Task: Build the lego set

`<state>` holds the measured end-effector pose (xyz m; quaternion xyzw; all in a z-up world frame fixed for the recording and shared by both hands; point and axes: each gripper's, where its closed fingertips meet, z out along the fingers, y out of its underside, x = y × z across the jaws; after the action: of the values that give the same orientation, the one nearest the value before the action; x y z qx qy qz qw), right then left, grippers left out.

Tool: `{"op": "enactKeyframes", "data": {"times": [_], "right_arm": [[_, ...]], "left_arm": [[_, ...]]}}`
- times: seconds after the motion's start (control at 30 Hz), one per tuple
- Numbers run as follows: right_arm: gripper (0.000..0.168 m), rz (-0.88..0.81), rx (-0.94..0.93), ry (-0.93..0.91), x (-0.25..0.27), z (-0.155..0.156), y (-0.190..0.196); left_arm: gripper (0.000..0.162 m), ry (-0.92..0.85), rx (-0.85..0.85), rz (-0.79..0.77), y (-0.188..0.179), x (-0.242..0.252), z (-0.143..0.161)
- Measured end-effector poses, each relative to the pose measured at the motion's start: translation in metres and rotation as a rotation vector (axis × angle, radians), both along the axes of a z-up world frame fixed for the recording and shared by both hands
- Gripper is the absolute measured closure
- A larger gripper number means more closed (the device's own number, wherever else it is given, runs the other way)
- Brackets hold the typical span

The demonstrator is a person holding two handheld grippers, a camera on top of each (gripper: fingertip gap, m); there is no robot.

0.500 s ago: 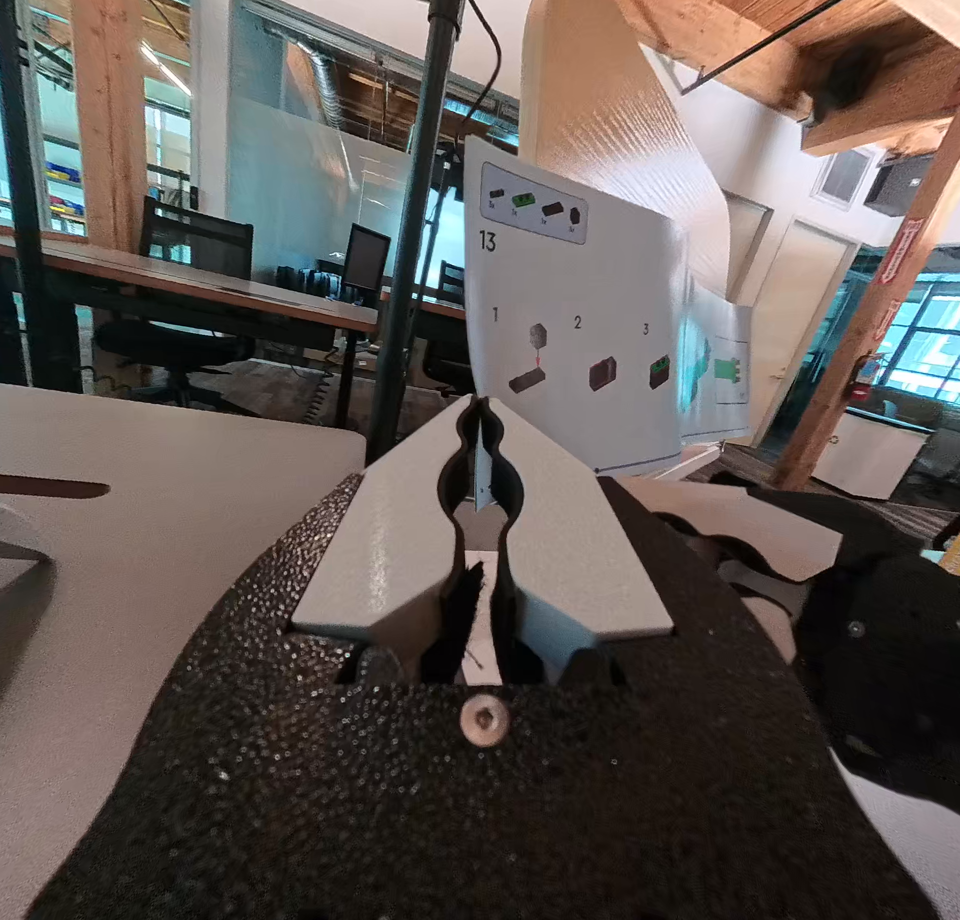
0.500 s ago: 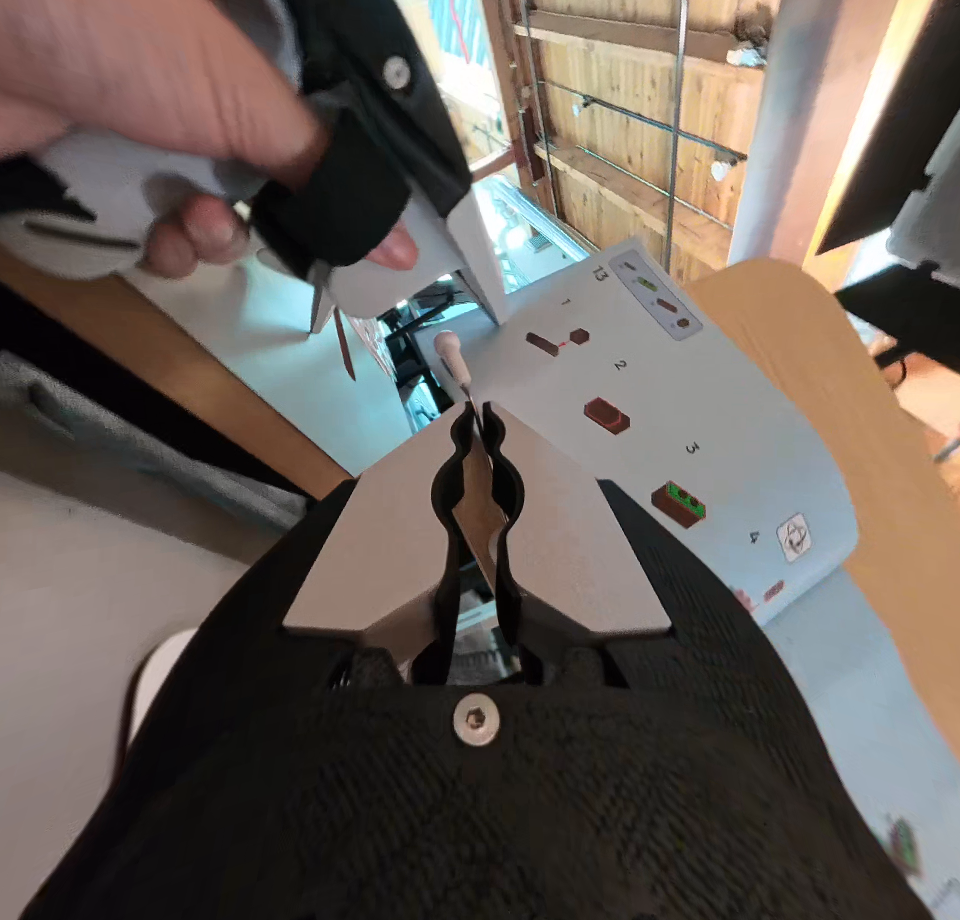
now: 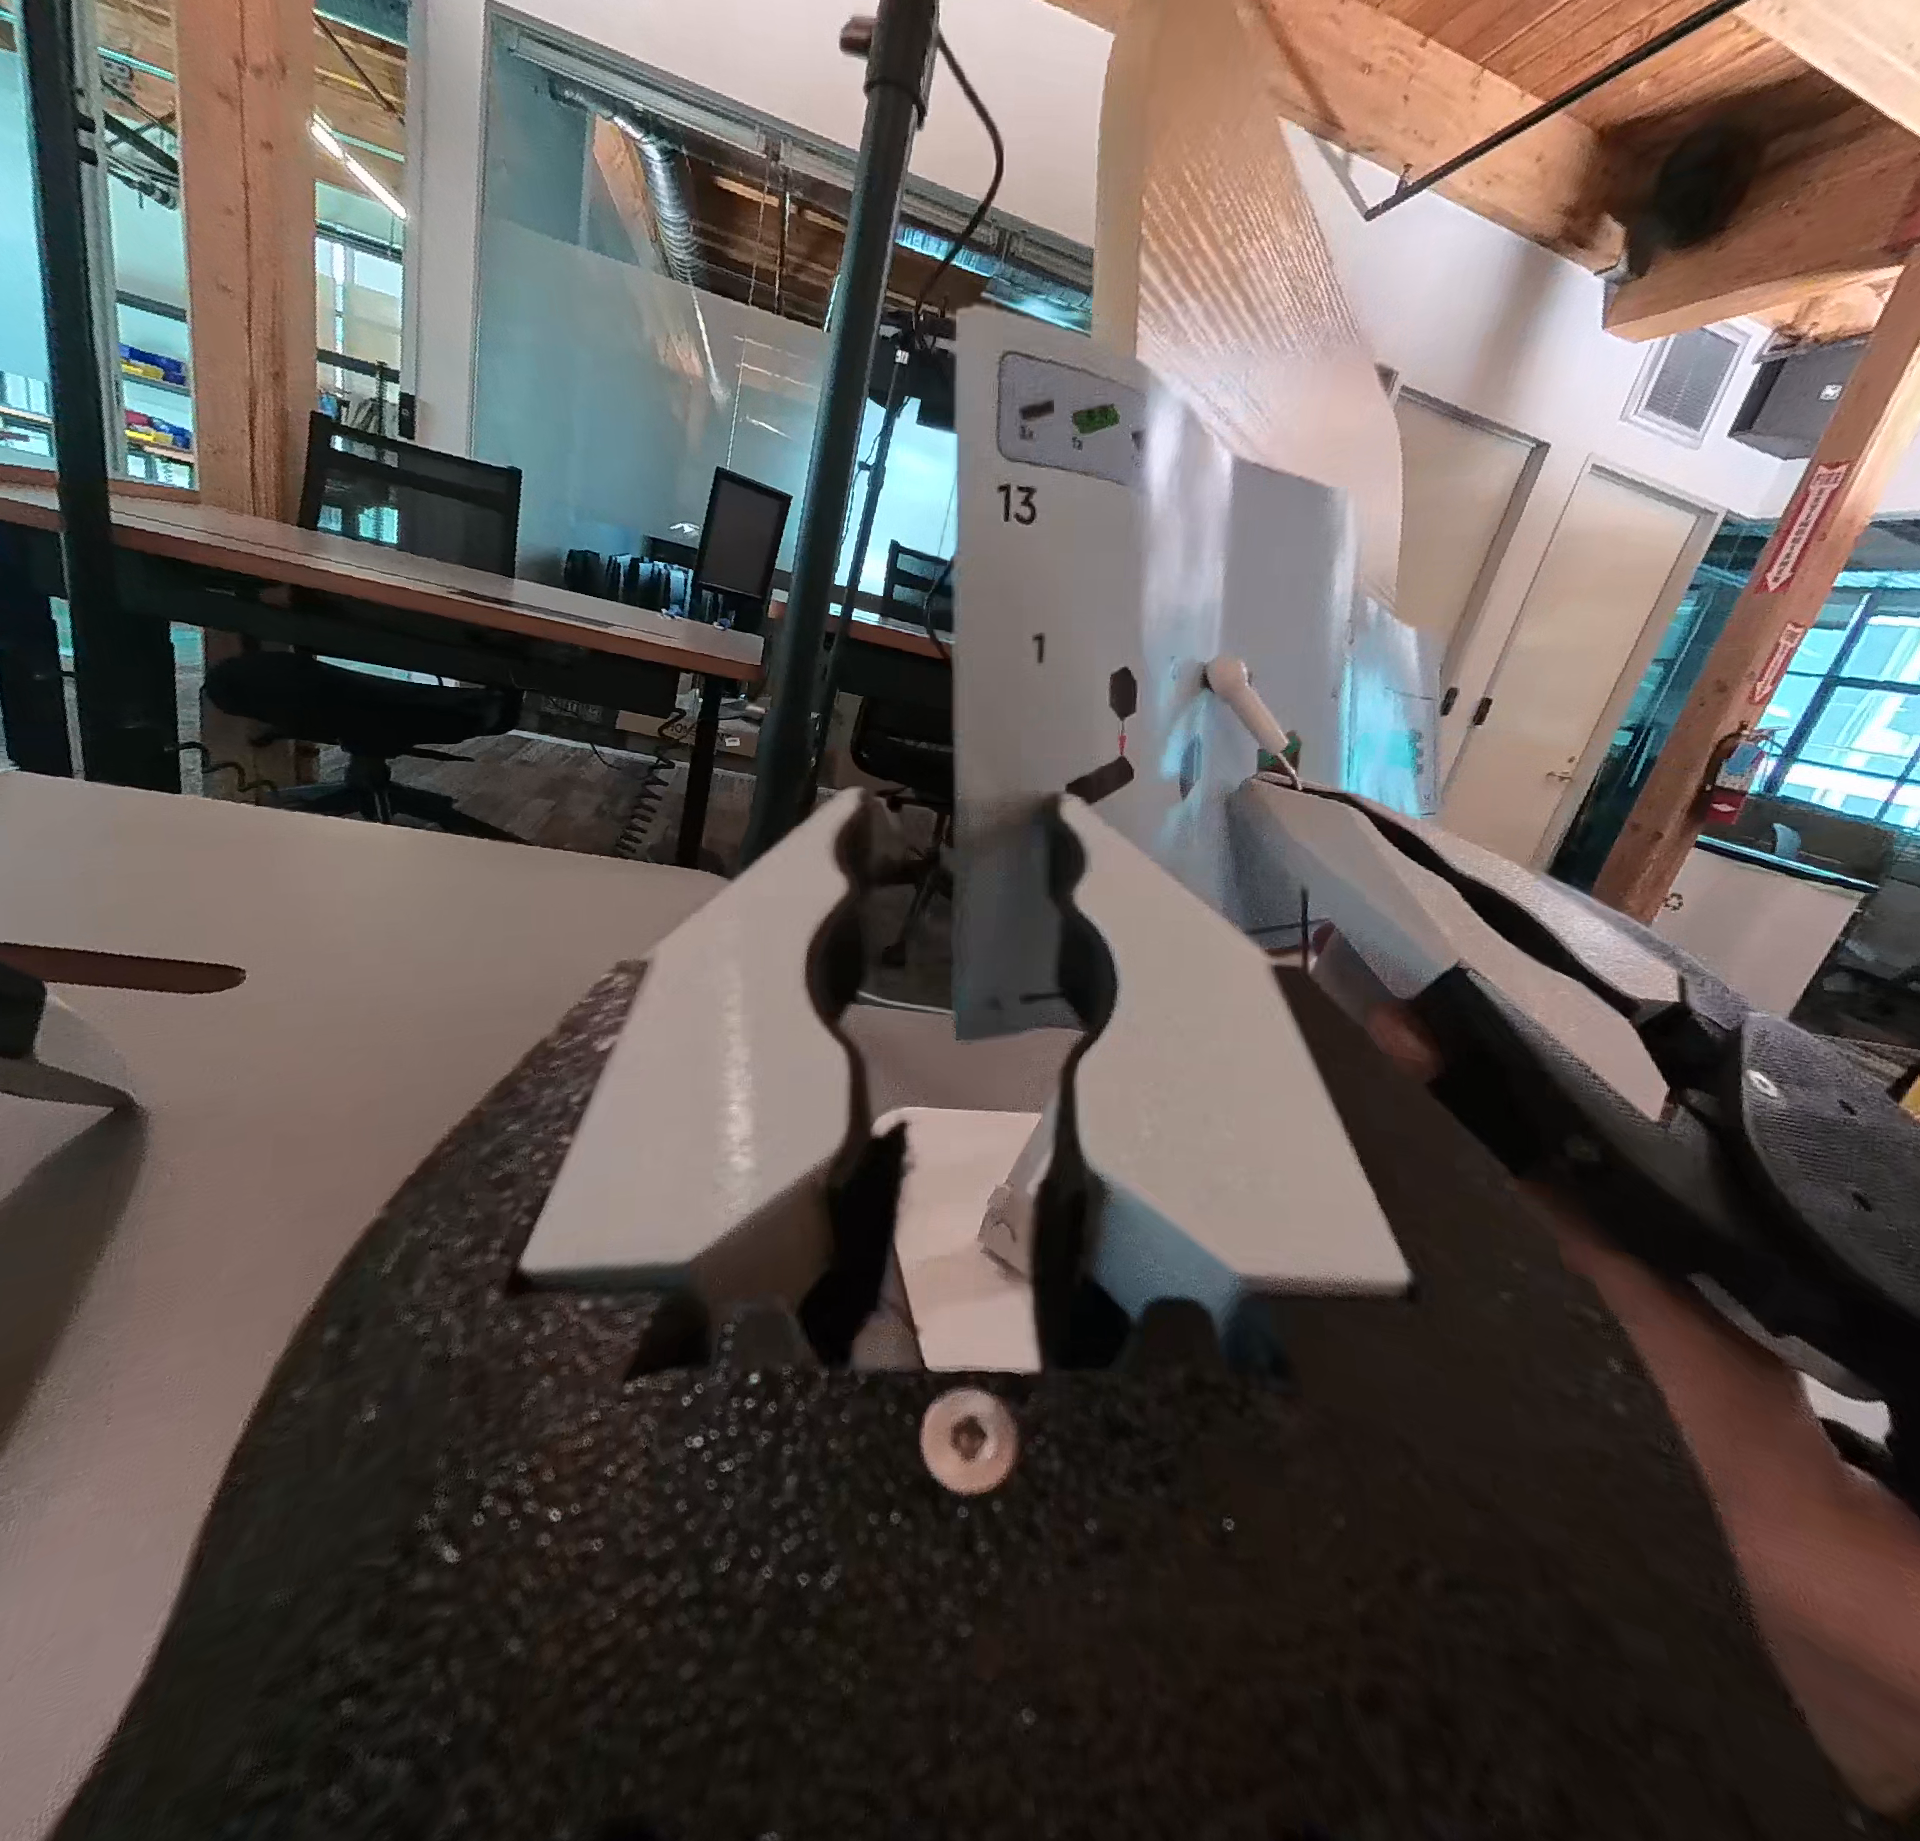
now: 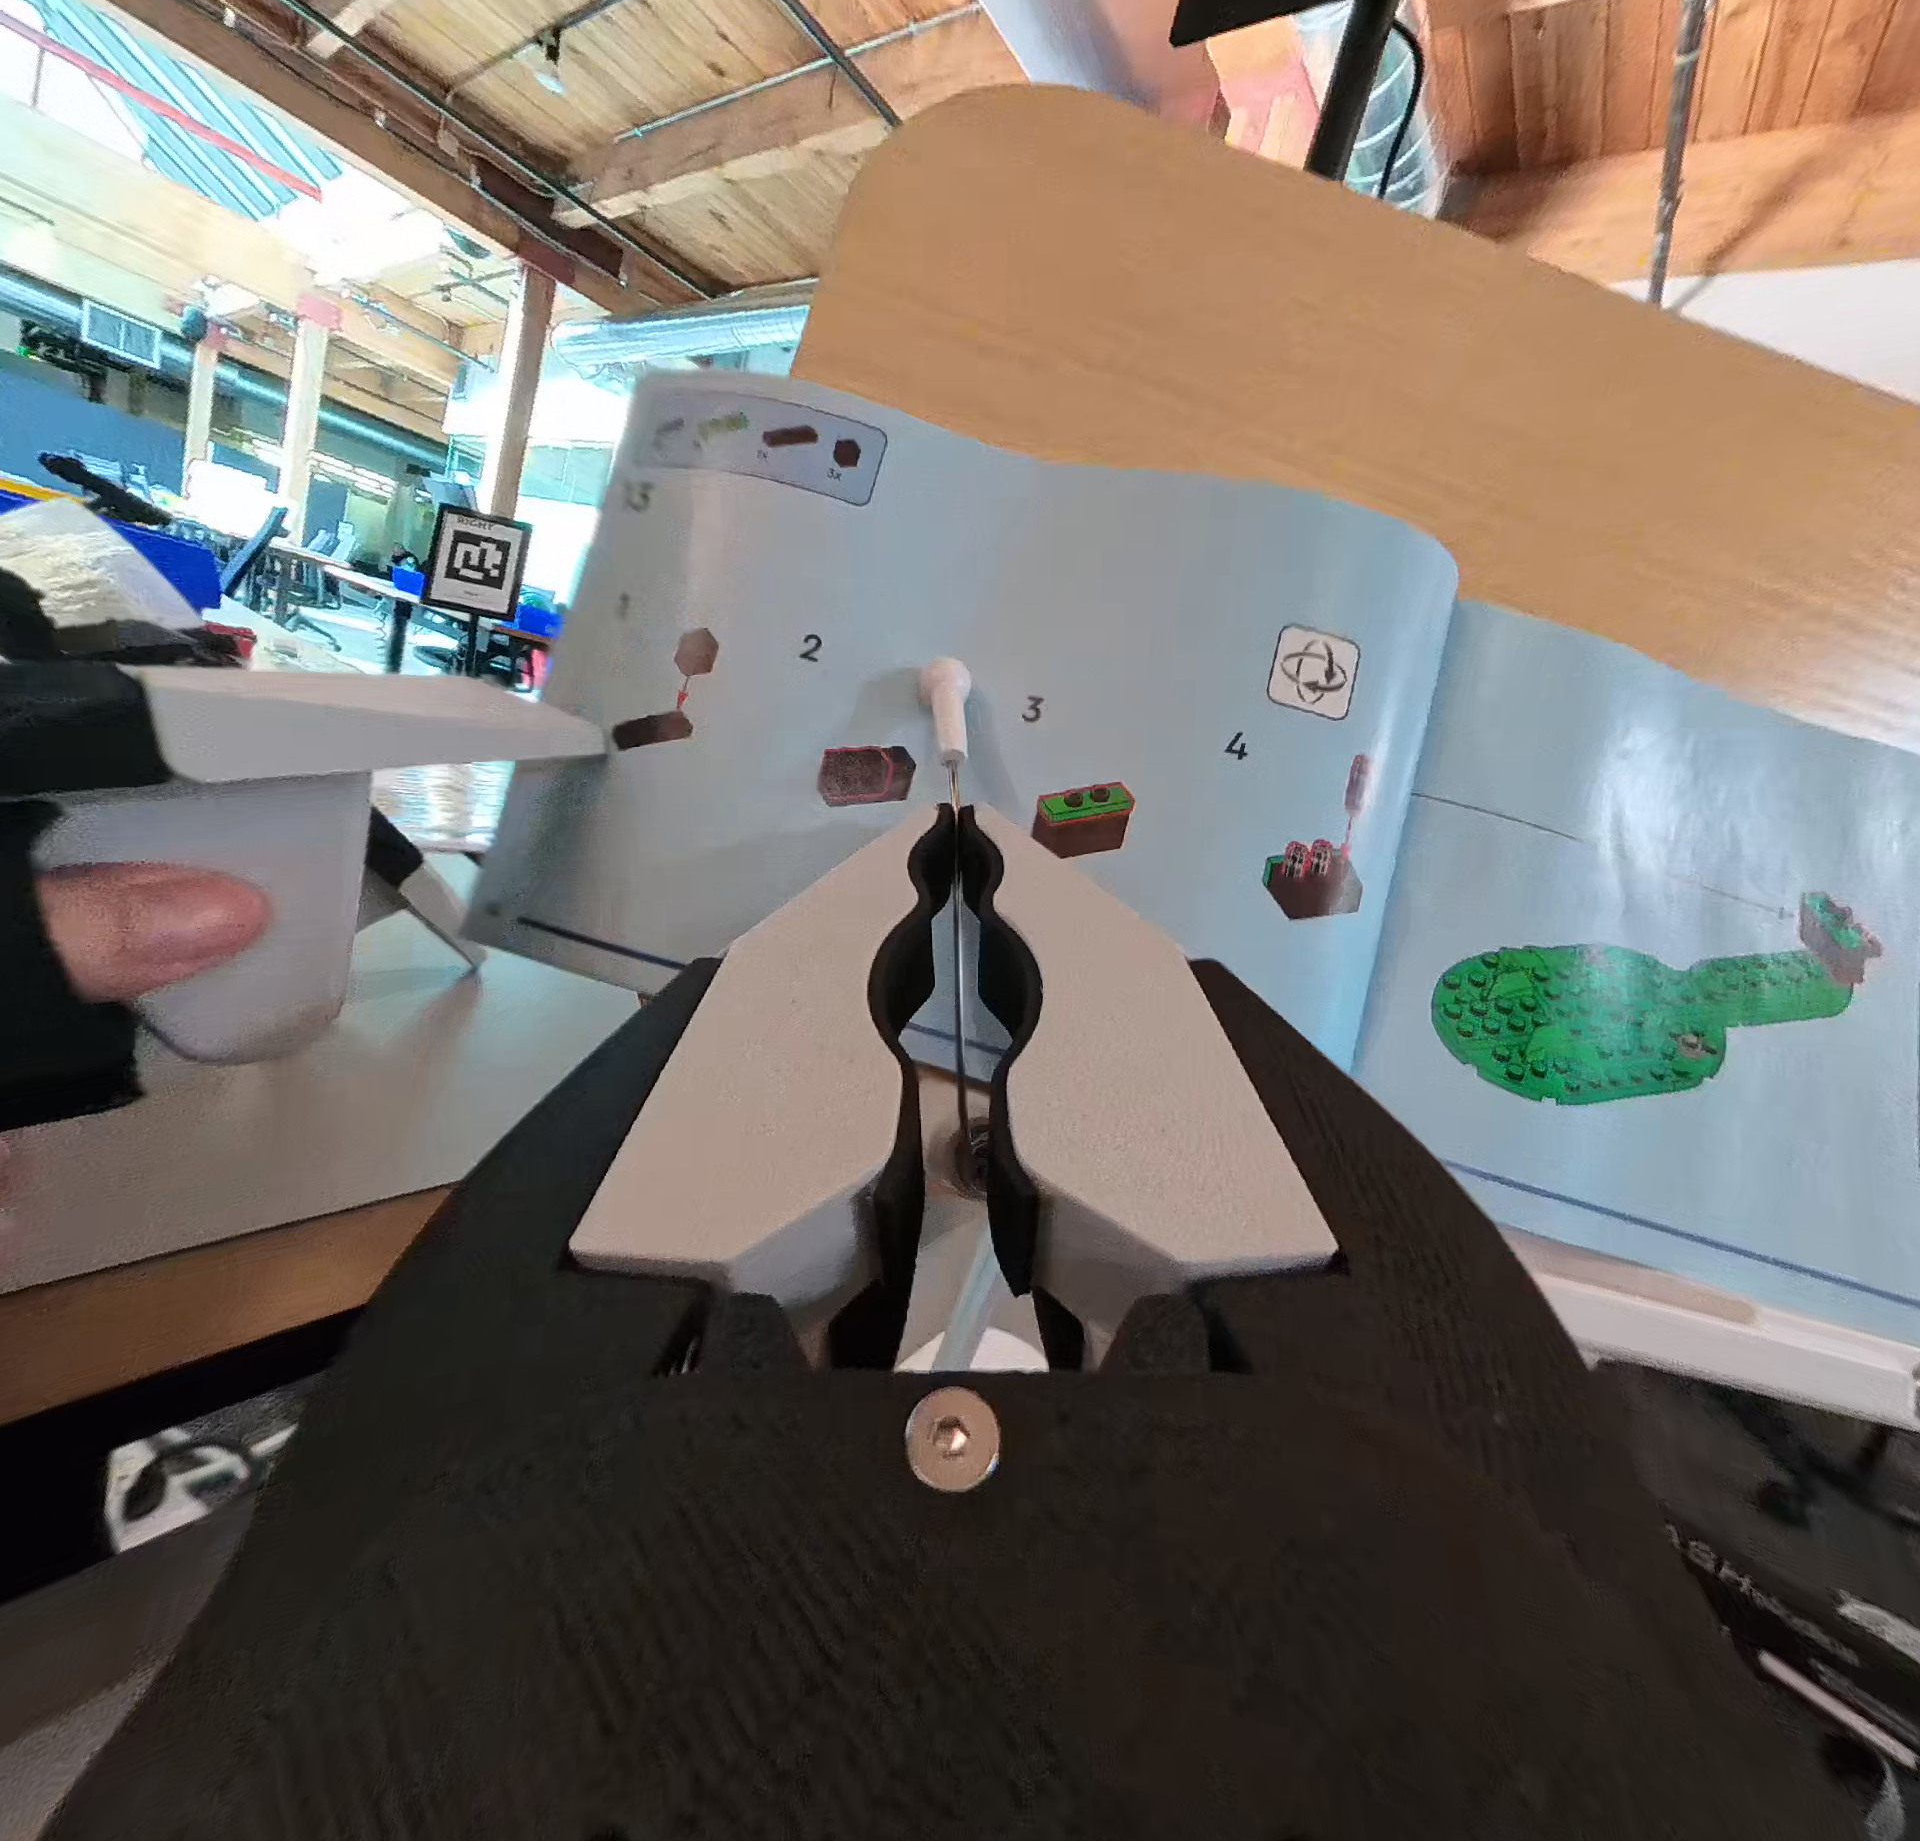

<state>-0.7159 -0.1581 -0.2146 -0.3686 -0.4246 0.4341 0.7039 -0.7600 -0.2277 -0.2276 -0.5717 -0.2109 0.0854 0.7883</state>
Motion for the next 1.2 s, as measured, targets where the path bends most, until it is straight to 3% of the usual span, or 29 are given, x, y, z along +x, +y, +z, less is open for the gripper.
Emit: {"op": "enactKeyframes", "data": {"times": [0.07,0.17,0.27,0.37,0.43,0.53,0.67,0.83,1.07,1.13,1.2], "right_arm": [[0.161,0.040,-0.036,0.004,0.004,-0.001,0.000],[0.145,0.086,-0.101,0.051,0.032,-0.002,0.013],[0.141,0.053,-0.253,0.065,0.064,-0.017,0.057],[0.142,-0.005,-0.592,0.110,0.091,-0.040,0.130],[0.142,0.037,-0.853,0.174,0.103,-0.053,0.170],[0.137,0.155,-1.084,0.220,0.104,-0.060,0.201],[0.139,0.153,-1.037,0.106,0.091,-0.063,0.210],[0.146,0.110,-0.925,0.060,0.082,-0.055,0.215],[0.147,0.040,-0.924,-0.017,0.073,-0.058,0.225],[0.162,-0.049,-0.999,0.005,0.079,-0.066,0.237],[0.166,-0.068,-1.087,0.037,0.082,-0.078,0.245]], "left_arm": [[0.104,0.013,-0.019,0.009,-0.002,0.003,0.005],[0.083,0.090,-0.058,0.050,-0.005,0.012,0.018],[0.086,0.227,-0.061,0.134,-0.010,0.030,0.048],[0.099,0.357,-0.076,0.166,0.004,0.067,0.079],[0.084,0.392,-0.112,0.126,0.036,0.098,0.085],[0.090,0.486,-0.328,0.081,0.102,0.131,0.061],[0.116,0.569,-0.533,0.035,0.172,0.136,0.043],[0.124,0.536,-0.729,-0.067,0.235,0.123,0.026],[0.131,0.638,-0.944,-0.003,0.264,0.105,0.010],[0.132,0.637,-0.973,0.024,0.266,0.098,0.008],[0.136,0.639,-0.978,0.038,0.266,0.094,0.008]]}}
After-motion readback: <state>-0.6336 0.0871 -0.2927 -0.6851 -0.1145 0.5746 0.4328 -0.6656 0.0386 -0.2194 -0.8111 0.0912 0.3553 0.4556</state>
